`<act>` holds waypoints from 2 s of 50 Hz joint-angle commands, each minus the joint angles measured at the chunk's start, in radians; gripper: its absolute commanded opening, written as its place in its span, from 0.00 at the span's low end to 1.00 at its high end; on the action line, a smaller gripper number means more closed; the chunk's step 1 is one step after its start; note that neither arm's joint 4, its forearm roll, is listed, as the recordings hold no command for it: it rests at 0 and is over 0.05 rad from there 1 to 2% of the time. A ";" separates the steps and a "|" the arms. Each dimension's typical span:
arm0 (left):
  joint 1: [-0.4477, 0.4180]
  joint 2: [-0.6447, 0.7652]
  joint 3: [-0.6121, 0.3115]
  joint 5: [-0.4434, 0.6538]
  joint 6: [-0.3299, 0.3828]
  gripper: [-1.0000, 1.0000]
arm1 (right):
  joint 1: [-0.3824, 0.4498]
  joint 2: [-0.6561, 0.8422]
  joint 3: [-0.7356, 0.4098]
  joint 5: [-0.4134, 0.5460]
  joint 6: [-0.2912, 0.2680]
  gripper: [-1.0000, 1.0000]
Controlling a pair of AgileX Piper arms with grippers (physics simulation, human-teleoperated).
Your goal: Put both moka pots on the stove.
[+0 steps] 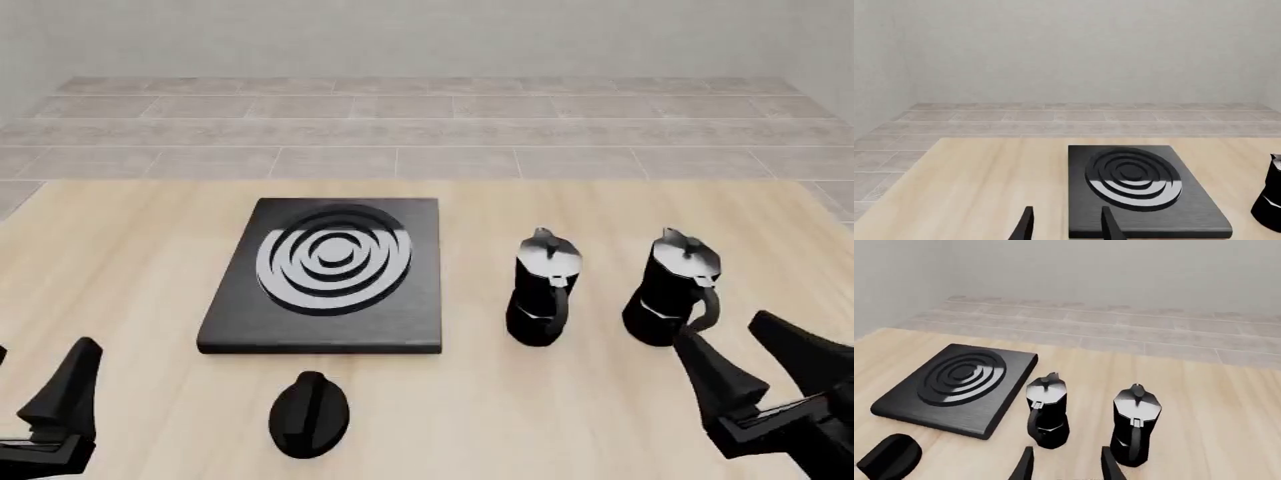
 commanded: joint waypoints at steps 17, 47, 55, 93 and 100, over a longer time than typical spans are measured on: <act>0.000 0.000 0.000 0.000 0.000 1.00 | 0.106 0.342 -0.080 -0.169 0.001 1.00; 0.000 0.000 0.000 0.000 0.000 1.00 | 0.249 0.638 -0.085 -0.428 0.026 1.00; 0.000 0.000 0.000 0.000 0.000 1.00 | 0.236 0.713 -0.077 -0.503 0.030 1.00; 0.000 0.000 0.000 0.000 0.000 1.00 | 0.220 1.044 -0.108 -0.766 0.022 1.00; 0.000 0.000 0.000 0.000 0.000 1.00 | 0.210 1.080 -0.123 -0.783 0.015 1.00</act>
